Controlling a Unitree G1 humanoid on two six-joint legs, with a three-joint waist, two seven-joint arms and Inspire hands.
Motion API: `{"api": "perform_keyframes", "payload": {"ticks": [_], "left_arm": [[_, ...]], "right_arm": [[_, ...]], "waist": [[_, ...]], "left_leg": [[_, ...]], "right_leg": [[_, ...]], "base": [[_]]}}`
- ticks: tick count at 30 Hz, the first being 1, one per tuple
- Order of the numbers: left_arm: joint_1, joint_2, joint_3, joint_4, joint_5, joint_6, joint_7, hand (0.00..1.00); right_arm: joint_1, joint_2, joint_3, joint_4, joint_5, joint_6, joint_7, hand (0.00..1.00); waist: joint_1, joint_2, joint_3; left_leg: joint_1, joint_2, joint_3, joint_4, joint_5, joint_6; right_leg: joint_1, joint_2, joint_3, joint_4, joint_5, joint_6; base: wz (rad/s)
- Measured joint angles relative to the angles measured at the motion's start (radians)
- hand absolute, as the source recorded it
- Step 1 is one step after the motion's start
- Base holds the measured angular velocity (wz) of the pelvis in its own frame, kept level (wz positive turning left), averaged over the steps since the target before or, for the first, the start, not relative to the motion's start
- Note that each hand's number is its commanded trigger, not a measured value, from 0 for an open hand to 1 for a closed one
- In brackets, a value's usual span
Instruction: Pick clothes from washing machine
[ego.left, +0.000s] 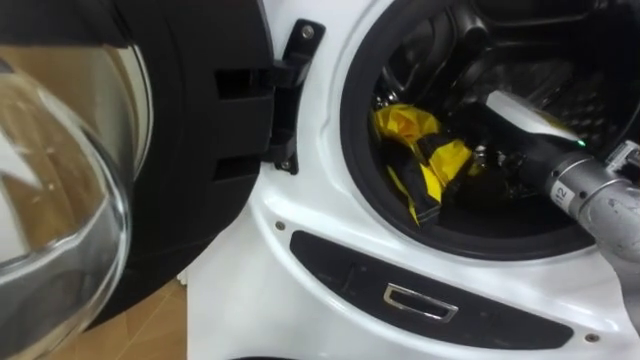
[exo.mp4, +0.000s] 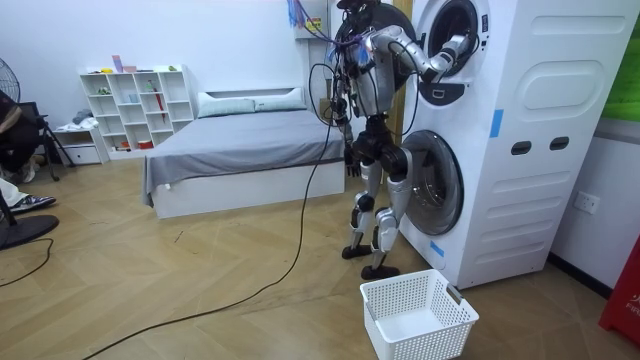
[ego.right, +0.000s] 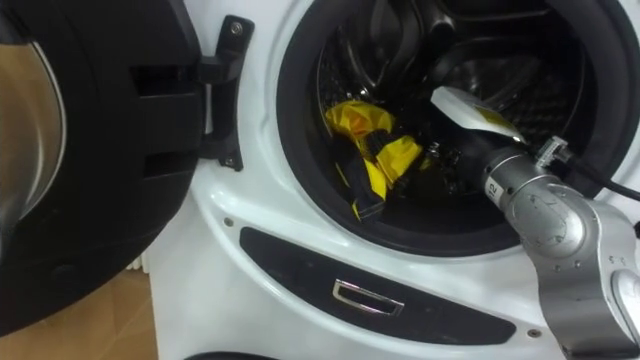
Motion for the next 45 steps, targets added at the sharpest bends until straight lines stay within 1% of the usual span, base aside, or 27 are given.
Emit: {"api": "perform_keyframes", "payload": {"ticks": [3, 6, 9, 11, 12, 13, 15, 16, 17, 18, 20, 21, 23, 24, 25, 26, 27, 29, 30, 31, 33, 35, 38, 43, 45], "left_arm": [[-0.001, 0.002, -0.007, -0.002, -0.001, 0.0, 0.001, 0.0], [-0.003, 0.005, -0.019, -0.001, -0.001, -0.001, 0.001, 0.0], [-0.003, 0.005, -0.02, 0.014, -0.001, -0.006, 0.009, 0.0], [0.003, 0.005, -0.018, 0.015, -0.001, -0.012, 0.013, 0.0], [0.005, 0.005, -0.018, 0.015, -0.002, -0.015, 0.017, 0.0], [0.009, 0.005, -0.019, 0.019, -0.007, -0.021, 0.03, 0.0], [0.014, 0.004, -0.019, 0.021, -0.013, -0.022, 0.044, 0.0], [0.014, 0.003, -0.02, 0.025, -0.013, -0.027, 0.057, 0.0], [0.011, 0.002, -0.019, 0.046, -0.013, -0.046, 0.069, 0.0], [0.007, 0.0, -0.019, 0.064, -0.012, -0.057, 0.075, 0.0], [0.008, -0.011, -0.018, 0.099, -0.013, -0.077, 0.095, 0.0], [0.012, -0.014, -0.018, 0.1, -0.012, -0.081, 0.097, 0.0], [0.015, -0.022, -0.013, 0.102, -0.012, -0.09, 0.102, 0.0], [0.015, -0.024, -0.011, 0.103, -0.012, -0.095, 0.107, 0.0], [0.02, -0.027, -0.009, 0.106, -0.012, -0.106, 0.122, 0.0], [0.024, -0.03, -0.009, 0.107, -0.012, -0.107, 0.133, 0.0], [0.026, -0.033, -0.006, 0.107, -0.012, -0.107, 0.138, 0.0], [0.038, -0.049, 0.012, 0.11, -0.012, -0.112, 0.143, 0.0], [0.04, -0.052, 0.012, 0.11, -0.012, -0.115, 0.143, 0.0], [0.045, -0.055, 0.012, 0.109, -0.012, -0.124, 0.143, 0.0], [0.041, -0.057, 0.011, 0.107, -0.012, -0.13, 0.145, 0.0], [0.051, -0.062, 0.011, 0.107, -0.012, -0.142, 0.156, 0.0], [0.055, -0.062, 0.023, 0.108, -0.011, -0.146, 0.158, 0.0], [0.057, -0.062, 0.031, 0.111, -0.01, -0.16, 0.16, 0.0], [0.056, -0.065, 0.051, 0.112, -0.011, -0.171, 0.161, 0.0]], "right_arm": [[0.0, -0.003, 0.0, -0.008, 0.003, 0.0, 0.0, 1.0], [0.004, -0.004, -0.008, -0.025, 0.001, -0.001, 0.0, 1.0], [0.014, -0.01, -0.008, -0.059, -0.006, -0.004, 0.003, 1.0], [0.044, -0.025, -0.014, -0.115, -0.009, -0.003, 0.003, 1.0], [0.052, -0.025, -0.02, -0.133, -0.007, -0.003, 0.004, 1.0], [0.061, -0.025, -0.025, -0.166, -0.002, -0.004, 0.007, 1.0], [0.071, -0.025, -0.027, -0.212, 0.006, -0.005, 0.012, 1.0], [0.086, -0.024, -0.03, -0.255, 0.006, -0.006, 0.011, 1.0], [0.1, -0.021, -0.033, -0.296, 0.005, -0.014, 0.011, 1.0], [0.109, -0.021, -0.037, -0.317, 0.005, -0.02, 0.011, 1.0], [0.129, -0.018, -0.043, -0.377, 0.019, -0.053, 0.01, 1.0], [0.131, -0.017, -0.046, -0.388, 0.03, -0.06, 0.01, 1.0], [0.189, -0.014, -0.094, -0.442, 0.084, -0.104, -0.001, 1.0], [0.204, -0.01, -0.108, -0.456, 0.106, -0.114, -0.002, 1.0], [0.226, -0.003, -0.124, -0.483, 0.146, -0.125, -0.008, 1.0], [0.247, 0.014, -0.139, -0.502, 0.178, -0.145, -0.012, 1.0], [0.261, 0.027, -0.149, -0.512, 0.19, -0.157, -0.013, 1.0], [0.298, 0.062, -0.163, -0.55, 0.212, -0.197, -0.019, 1.0], [0.311, 0.07, -0.167, -0.55, 0.226, -0.203, -0.023, 1.0], [0.327, 0.08, -0.172, -0.555, 0.24, -0.218, -0.028, 1.0], [0.337, 0.091, -0.176, -0.559, 0.278, -0.243, -0.034, 1.0], [0.366, 0.098, -0.189, -0.561, 0.307, -0.276, -0.038, 1.0], [0.417, 0.12, -0.229, -0.566, 0.339, -0.301, -0.038, 1.0], [0.437, 0.128, -0.251, -0.566, 0.38, -0.317, -0.037, 1.0], [0.45, 0.128, -0.266, -0.566, 0.409, -0.328, -0.037, 1.0]], "waist": [[-0.001, 0.001, -0.0006], [-0.003, 0.006, -0.0032], [-0.002, 0.015, -0.0079], [-0.003, 0.023, -0.012], [-0.004, 0.025, -0.0122], [-0.007, 0.029, -0.0111], [-0.017, 0.034, -0.0112], [-0.032, 0.036, -0.0112], [-0.038, 0.041, -0.009], [-0.04, 0.043, -0.0091], [-0.051, 0.052, -0.0091], [-0.054, 0.053, -0.0083], [-0.06, 0.055, -0.0074], [-0.06, 0.054, -0.0075], [-0.06, 0.055, -0.0076], [-0.066, 0.058, -0.0065], [-0.073, 0.06, -0.0049], [-0.106, 0.075, -0.0049], [-0.113, 0.081, -0.0051], [-0.119, 0.09, -0.0084], [-0.128, 0.091, -0.0088], [-0.133, 0.096, -0.0107], [-0.14, 0.097, -0.0112], [-0.14, 0.099, -0.0123], [-0.139, 0.099, -0.0123]], "left_leg": [[0.0, 0.0, 0.0, 0.0, 0.0, 0.0], [-0.003, 0.0, 0.0, 0.0, -0.001, -0.001], [-0.005, 0.0, 0.009, -0.003, 0.0, 0.0], [-0.007, 0.0, 0.01, -0.007, -0.001, 0.002], [-0.007, 0.0, 0.011, -0.009, -0.001, 0.002], [-0.003, 0.0, 0.013, -0.016, -0.001, 0.003], [0.004, 0.001, 0.021, -0.031, -0.001, 0.003], [0.005, 0.002, 0.023, -0.038, -0.001, 0.003], [0.005, 0.002, 0.029, -0.038, -0.001, 0.004], [0.006, 0.003, 0.038, -0.04, -0.001, 0.004], [0.025, 0.009, 0.08, -0.059, -0.001, 0.004], [0.031, 0.009, 0.085, -0.064, -0.001, 0.004], [0.038, 0.01, 0.094, -0.077, -0.001, 0.004], [0.038, 0.01, 0.095, -0.077, -0.001, 0.004], [0.039, 0.01, 0.103, -0.077, -0.001, 0.004], [0.043, 0.012, 0.122, -0.077, -0.001, 0.004], [0.044, 0.012, 0.123, -0.077, -0.001, 0.004], [0.05, 0.017, 0.142, -0.08, -0.008, 0.008], [0.053, 0.019, 0.147, -0.081, -0.011, 0.01], [0.058, 0.029, 0.151, -0.086, -0.019, 0.012], [0.061, 0.029, 0.156, -0.088, -0.02, 0.012], [0.073, 0.032, 0.18, -0.091, -0.023, 0.015], [0.075, 0.032, 0.19, -0.098, -0.026, 0.018], [0.076, 0.03, 0.2, -0.101, -0.029, 0.023], [0.075, 0.03, 0.201, -0.101, -0.029, 0.024]], "right_leg": [[0.0, 0.001, 0.001, -0.001, 0.0, 0.0], [-0.004, 0.001, 0.003, 0.0, 0.0, 0.0], [-0.01, 0.002, 0.012, 0.001, 0.0, 0.0], [-0.012, 0.002, 0.013, 0.001, 0.0, 0.0], [-0.012, 0.002, 0.013, -0.001, 0.001, -0.001], [-0.011, 0.001, 0.014, -0.001, 0.004, -0.007], [-0.012, 0.002, 0.021, -0.002, 0.004, -0.009], [-0.013, 0.002, 0.021, -0.005, 0.003, -0.009], [-0.012, 0.002, 0.022, -0.006, 0.0, -0.009], [-0.012, 0.001, 0.023, -0.006, -0.001, -0.008], [-0.013, 0.002, 0.042, -0.006, -0.006, -0.006], [-0.013, 0.003, 0.049, -0.006, -0.007, -0.006], [-0.011, 0.003, 0.056, -0.01, -0.009, -0.004], [-0.01, 0.003, 0.062, -0.013, -0.01, -0.004], [-0.008, 0.005, 0.08, -0.018, -0.009, -0.004], [-0.009, 0.006, 0.1, -0.018, -0.009, -0.003], [-0.008, 0.007, 0.108, -0.018, -0.009, -0.003], [-0.003, 0.01, 0.135, -0.018, -0.008, -0.001], [-0.001, 0.012, 0.14, -0.018, -0.008, -0.001], [0.0, 0.017, 0.151, -0.019, -0.008, 0.0], [0.0, 0.017, 0.159, -0.02, -0.007, 0.0], [0.002, 0.018, 0.166, -0.019, -0.006, 0.002], [0.002, 0.019, 0.181, -0.018, -0.004, 0.006], [-0.004, 0.018, 0.191, -0.017, 0.0, 0.012], [-0.012, 0.019, 0.193, -0.016, 0.0, 0.012]], "base": [[0.0], [-0.01], [-0.07], [0.0], [0.0], [-0.03], [-0.07], [-0.05], [0.0], [-0.07], [-0.23], [-0.27], [-0.08], [-0.04], [-0.18], [-0.19], [-0.07], [0.06], [0.0], [-0.06], [-0.06], [-0.09], [-0.1], [-0.06], [0.0]]}}
